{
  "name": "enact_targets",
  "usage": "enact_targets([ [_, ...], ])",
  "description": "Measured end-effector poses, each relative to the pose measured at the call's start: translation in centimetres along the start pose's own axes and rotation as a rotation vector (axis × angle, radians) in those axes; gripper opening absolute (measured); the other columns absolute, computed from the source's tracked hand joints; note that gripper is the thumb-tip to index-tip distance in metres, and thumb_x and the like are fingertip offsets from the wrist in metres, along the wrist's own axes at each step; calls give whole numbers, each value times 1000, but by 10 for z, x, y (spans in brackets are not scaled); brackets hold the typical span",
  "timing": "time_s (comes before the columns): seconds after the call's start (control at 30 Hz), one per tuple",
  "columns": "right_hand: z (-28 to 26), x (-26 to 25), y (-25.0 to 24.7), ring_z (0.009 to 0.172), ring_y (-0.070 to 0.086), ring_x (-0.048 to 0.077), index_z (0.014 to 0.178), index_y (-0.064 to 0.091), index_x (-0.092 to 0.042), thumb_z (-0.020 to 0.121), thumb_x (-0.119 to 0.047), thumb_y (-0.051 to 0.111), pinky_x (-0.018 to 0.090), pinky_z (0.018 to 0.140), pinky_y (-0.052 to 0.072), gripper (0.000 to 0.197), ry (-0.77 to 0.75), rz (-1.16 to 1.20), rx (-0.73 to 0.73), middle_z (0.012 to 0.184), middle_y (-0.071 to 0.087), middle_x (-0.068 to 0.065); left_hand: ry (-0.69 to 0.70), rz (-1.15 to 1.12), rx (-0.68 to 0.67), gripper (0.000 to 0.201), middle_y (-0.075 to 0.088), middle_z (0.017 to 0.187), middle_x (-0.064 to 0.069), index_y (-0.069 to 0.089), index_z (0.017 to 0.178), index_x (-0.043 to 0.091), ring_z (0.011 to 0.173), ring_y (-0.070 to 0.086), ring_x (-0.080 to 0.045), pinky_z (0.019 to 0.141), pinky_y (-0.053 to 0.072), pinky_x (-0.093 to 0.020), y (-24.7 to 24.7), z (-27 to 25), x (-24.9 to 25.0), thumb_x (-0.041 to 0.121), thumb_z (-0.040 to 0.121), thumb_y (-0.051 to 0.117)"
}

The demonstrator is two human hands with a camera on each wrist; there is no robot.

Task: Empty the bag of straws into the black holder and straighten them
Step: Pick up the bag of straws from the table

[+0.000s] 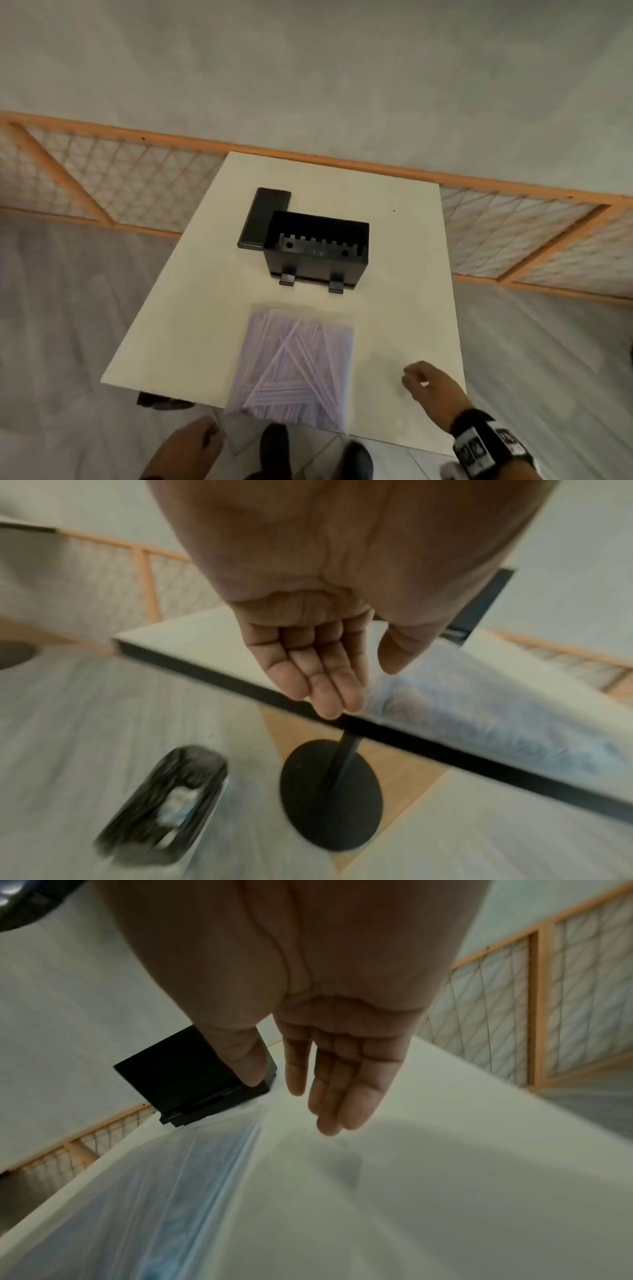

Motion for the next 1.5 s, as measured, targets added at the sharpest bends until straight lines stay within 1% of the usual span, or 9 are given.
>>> enact_targets([
  [0.17,68,-39,11,102,62,23,127,59,-19,98,-39,60,25,87,44,36,28,44,25,114,66,3,303,-81,102,26,63,81,9,56,88,31,76,60,-4,74,52,-35,-48,18,86,55,92,46],
  [0.37,112,-82,26,120,60,31,154,34,-27,100,-36,55,33,98,45,58,23,78,-5,133,62,11,515,84,86,23,61,113,1,62,114,18,105,60,-21,91,51,-39,-50,80,216,31,101,49],
  [0.57,139,-92,42,119,61,30,153,38,-32,97,-30,56,34,101,49,59,44,29,-29,134,63,11,584,509,21,65,24,167,-5,28,158,19,153,22,-28,126,14,-47,-7,148,288,32,100,53],
  [0.67,139,-100,42,124,58,30,150,43,-27,95,-24,55,34,102,46,56,6,-4,-28,140,58,12,554,583,14,56,41,153,-6,37,153,18,143,39,-29,126,11,-49,1,170,302,27,99,51],
  [0.83,141,-104,43,110,60,30,127,56,-17,96,-24,53,33,84,47,32,-4,-84,-9,125,61,13,565,545,-9,36,47,136,-8,54,133,18,128,47,-31,108,40,-43,0,185,316,15,97,53],
  [0.93,141,-106,45,108,61,31,121,59,-12,100,-24,47,35,86,50,27,-4,-153,-31,120,63,14,562,460,-50,27,48,132,-6,58,122,21,125,46,-29,101,45,-41,0,193,310,13,97,52],
  [1.13,139,-98,48,98,66,29,106,67,-15,98,-32,56,37,84,53,22,-7,18,-43,104,69,8,463,120,-168,8,66,101,1,63,99,25,96,64,-24,82,52,-38,-1,203,288,30,93,63],
  [1.27,132,-94,45,83,70,32,95,63,-15,95,-23,59,44,79,63,10,73,423,-64,95,71,14,409,-121,-275,16,69,103,-1,66,97,26,97,63,-21,89,52,-40,-8,204,282,40,91,63],
  [1.5,128,-100,31,56,52,21,82,56,-26,92,-11,47,34,52,48,20,15,299,9,66,58,5,626,-35,-135,19,57,80,11,55,95,24,68,52,-9,61,41,-27,-24,179,292,41,97,62],
])
Point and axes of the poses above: each hand's wrist, its own z-axis towards the middle knuckle, its own y-axis out of the palm, x = y × z, the point moved 9 cm from there along z, towards the middle knuckle
